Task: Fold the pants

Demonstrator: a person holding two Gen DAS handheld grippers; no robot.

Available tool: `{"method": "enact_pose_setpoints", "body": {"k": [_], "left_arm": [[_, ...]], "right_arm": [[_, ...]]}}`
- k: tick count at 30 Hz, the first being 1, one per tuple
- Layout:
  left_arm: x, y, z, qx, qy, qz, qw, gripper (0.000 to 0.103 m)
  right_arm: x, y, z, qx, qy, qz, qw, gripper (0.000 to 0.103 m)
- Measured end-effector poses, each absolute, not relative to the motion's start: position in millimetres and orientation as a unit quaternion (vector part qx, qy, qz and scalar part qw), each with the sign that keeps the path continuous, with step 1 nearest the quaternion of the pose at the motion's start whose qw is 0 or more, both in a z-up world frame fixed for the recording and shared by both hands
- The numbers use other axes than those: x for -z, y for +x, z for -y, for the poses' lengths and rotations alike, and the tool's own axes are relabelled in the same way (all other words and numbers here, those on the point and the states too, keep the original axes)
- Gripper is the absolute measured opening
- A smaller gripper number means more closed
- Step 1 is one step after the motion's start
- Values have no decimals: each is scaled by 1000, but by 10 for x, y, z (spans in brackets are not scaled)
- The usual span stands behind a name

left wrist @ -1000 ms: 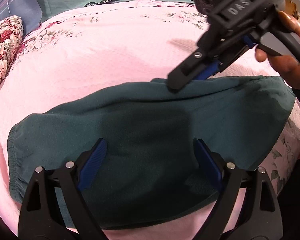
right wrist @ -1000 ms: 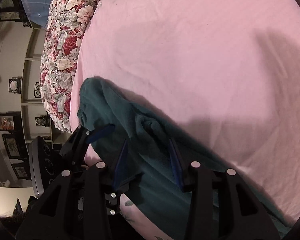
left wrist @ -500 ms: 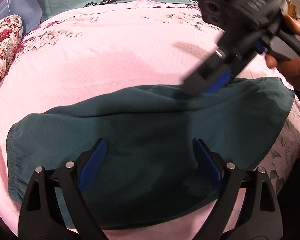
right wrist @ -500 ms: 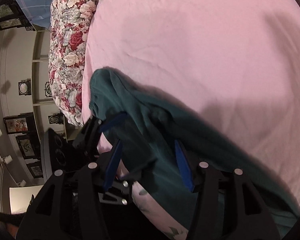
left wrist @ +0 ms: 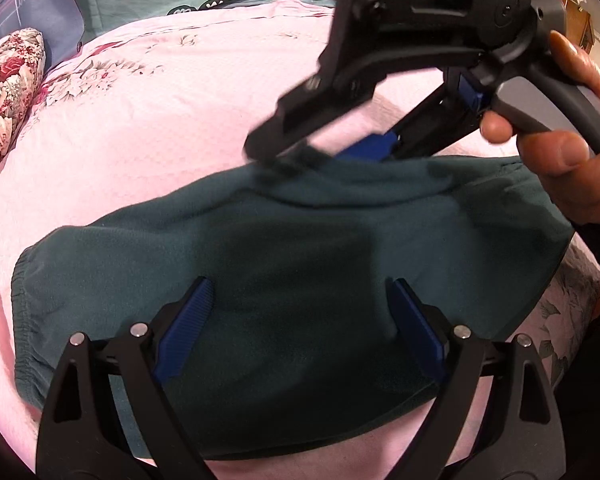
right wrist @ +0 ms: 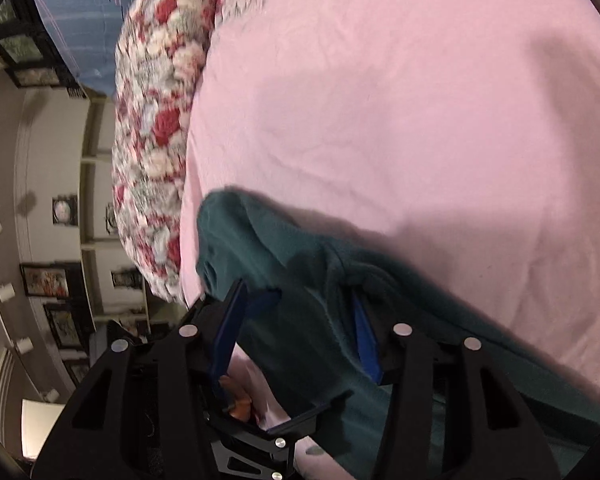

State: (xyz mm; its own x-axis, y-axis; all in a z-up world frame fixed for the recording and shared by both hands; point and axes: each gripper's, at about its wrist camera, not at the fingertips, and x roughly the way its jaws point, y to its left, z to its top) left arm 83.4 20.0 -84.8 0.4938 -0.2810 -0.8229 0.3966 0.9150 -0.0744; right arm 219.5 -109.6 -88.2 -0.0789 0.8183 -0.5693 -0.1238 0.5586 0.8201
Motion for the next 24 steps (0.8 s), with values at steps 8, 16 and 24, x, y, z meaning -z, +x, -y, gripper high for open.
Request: {"method": "enact_pose_setpoints", "body": {"k": [8, 16, 24], "left_arm": [[848, 839, -207, 199, 62, -462, 862, 92], [849, 875, -235, 203, 57, -463, 861, 92], [570, 834, -573, 186, 8, -438, 879, 92]], "right_arm": [[882, 2298, 1219, -335, 272, -584, 688, 9], [1010, 2595, 1436, -301, 252, -592, 704, 11], [410, 2364, 1514, -312, 218, -539, 751, 16]]}}
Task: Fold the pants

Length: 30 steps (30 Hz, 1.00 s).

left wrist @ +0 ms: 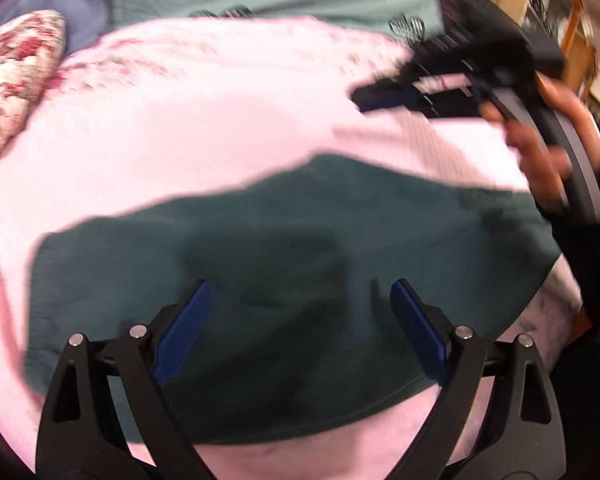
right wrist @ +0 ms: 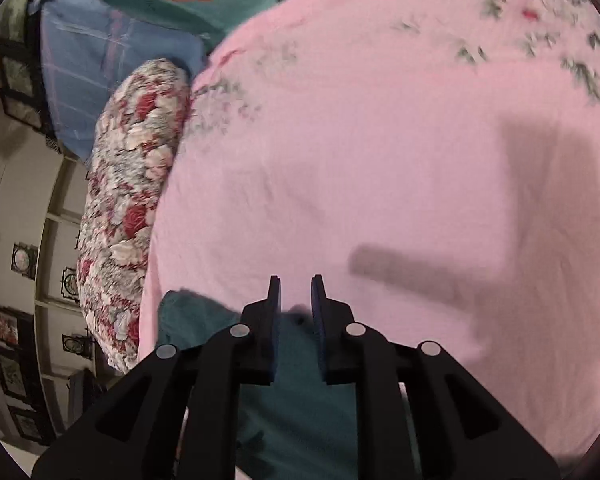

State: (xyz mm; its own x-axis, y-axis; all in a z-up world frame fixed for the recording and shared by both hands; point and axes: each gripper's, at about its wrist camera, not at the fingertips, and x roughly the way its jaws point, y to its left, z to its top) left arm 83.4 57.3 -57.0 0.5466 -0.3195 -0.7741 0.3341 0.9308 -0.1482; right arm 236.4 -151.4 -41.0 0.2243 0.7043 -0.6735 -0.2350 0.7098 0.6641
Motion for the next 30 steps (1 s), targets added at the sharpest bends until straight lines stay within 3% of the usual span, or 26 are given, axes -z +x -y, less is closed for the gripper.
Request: {"method": "enact_pose_setpoints", "body": {"k": [3, 7, 10, 14, 19, 22, 26, 30], "left_arm": [[460, 868, -872, 130, 14, -429, 894, 94], [784, 1000, -1292, 33, 15, -495, 868, 93], [841, 862, -1326, 39, 40, -490, 870, 94], [804, 751, -1437, 51, 18, -484, 874, 93], [507, 550, -1235, 76, 21, -442, 894, 93], [530, 535, -990, 84, 74, -441, 891, 98], [828, 692, -1052, 71, 49, -486, 870, 101], [776, 691, -1027, 60, 52, -490, 868, 101]], "right_arm": [[389, 2168, 1225, -335, 180, -543, 749, 16], [762, 2154, 984, -285, 131, -574, 756, 16], [917, 2272, 1082, -277, 148, -564, 764, 0], [910, 2290, 1108, -277, 151, -555, 770, 0], [602, 1981, 1173, -309, 159, -535, 770, 17], [468, 1597, 1264, -310, 136, -539, 771, 31], [737, 1178, 1338, -300, 101, -578, 752, 31], [688, 910, 1437, -316, 94, -556, 763, 31]]}}
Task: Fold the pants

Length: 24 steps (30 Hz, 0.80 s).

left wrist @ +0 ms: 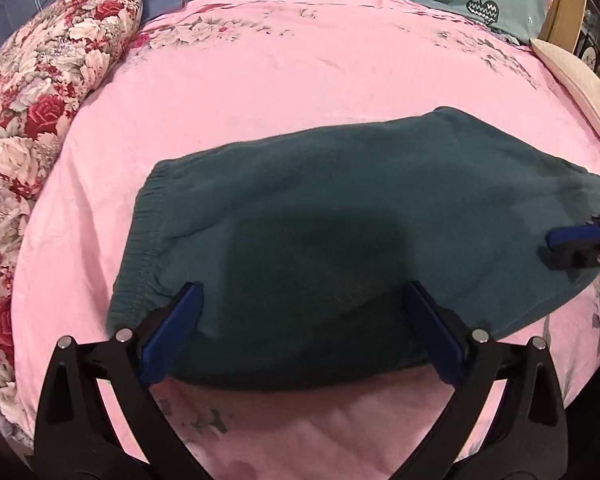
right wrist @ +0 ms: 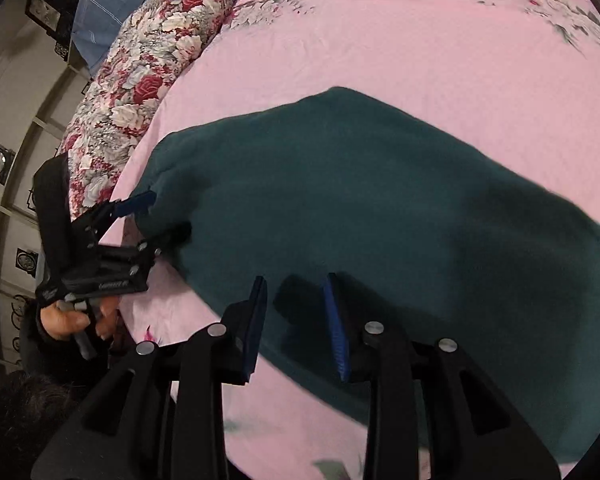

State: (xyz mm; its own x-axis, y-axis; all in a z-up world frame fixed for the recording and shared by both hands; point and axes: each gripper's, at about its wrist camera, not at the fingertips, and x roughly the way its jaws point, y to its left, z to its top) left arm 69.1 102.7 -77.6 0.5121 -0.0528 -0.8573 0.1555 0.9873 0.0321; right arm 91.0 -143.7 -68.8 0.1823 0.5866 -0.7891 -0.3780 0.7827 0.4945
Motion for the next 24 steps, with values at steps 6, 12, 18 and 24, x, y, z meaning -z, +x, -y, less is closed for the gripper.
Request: {"method": "enact_pose_setpoints", "body": {"k": [6, 12, 18, 24], "left_arm": [[760, 585, -879, 63, 105, -494, 861, 101], [472, 434, -755, 103, 70, -466, 876, 101], [533, 432, 4, 154, 132, -450, 870, 101], [771, 329, -81, 180, 123, -518, 827, 101]], "right_arm": [[759, 670, 1713, -336, 138, -569, 738, 30], [476, 503, 1829, -347, 142, -509, 774, 31], [683, 636, 1686, -327, 136, -540, 764, 31], [644, 461, 2102, -318, 163, -527, 771, 30]]}}
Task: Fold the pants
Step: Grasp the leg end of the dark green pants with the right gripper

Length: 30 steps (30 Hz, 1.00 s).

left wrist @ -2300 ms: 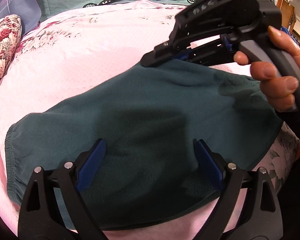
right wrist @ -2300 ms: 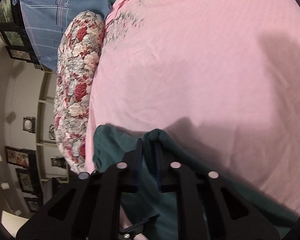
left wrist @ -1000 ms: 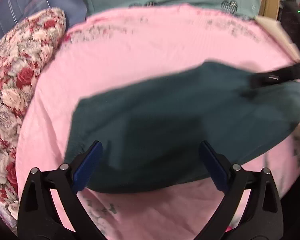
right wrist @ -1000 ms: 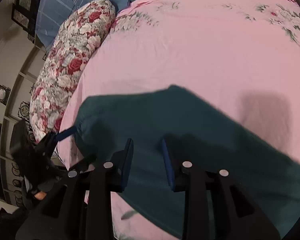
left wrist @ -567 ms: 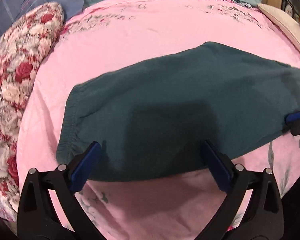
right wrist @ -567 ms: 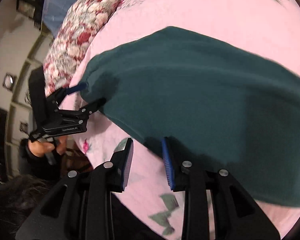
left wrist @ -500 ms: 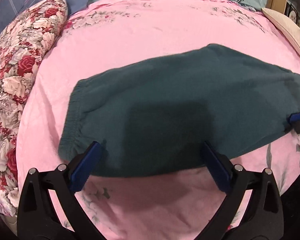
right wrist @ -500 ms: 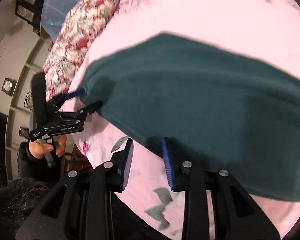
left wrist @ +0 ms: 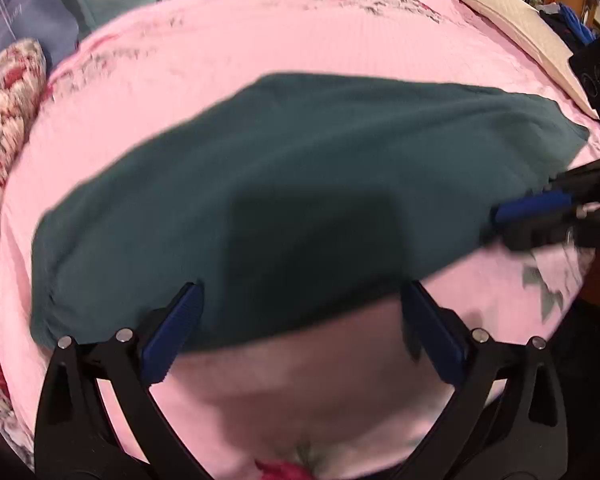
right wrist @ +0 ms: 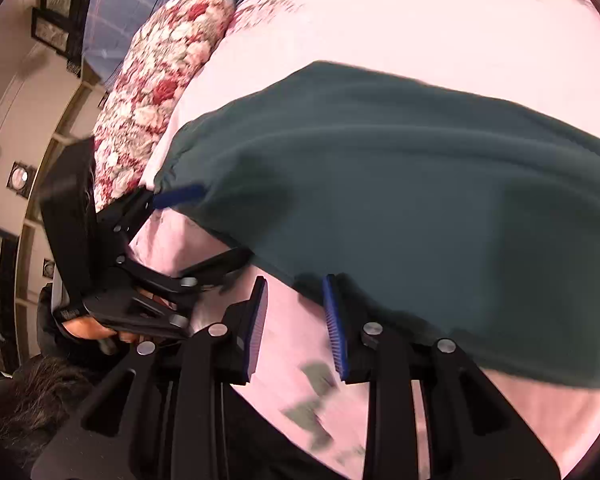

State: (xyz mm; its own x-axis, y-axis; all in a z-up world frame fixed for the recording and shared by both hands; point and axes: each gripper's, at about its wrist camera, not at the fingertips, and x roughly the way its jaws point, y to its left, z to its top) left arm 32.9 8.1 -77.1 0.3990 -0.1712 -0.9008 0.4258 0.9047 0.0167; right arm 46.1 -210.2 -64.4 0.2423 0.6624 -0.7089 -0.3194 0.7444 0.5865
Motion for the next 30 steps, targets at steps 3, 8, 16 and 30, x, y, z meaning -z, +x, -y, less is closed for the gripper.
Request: {"method": "enact_pose_setpoints", "body": {"k": [3, 8, 16, 30], "left_arm": [[697, 185, -19, 198, 139, -508, 827, 101], [306, 93, 409, 266, 132, -430, 852, 101], [368, 546, 1251, 292, 118, -415, 853, 101], [598, 667, 1224, 267, 99, -442, 851, 101]], "right_arm": [[511, 243, 2791, -247, 212, -466, 823, 30], [455, -254, 4363, 18, 268, -402, 876, 48], [759, -665, 5532, 116, 395, -389, 824, 55], [917, -132, 5447, 178, 337, -466, 798, 51]]}}
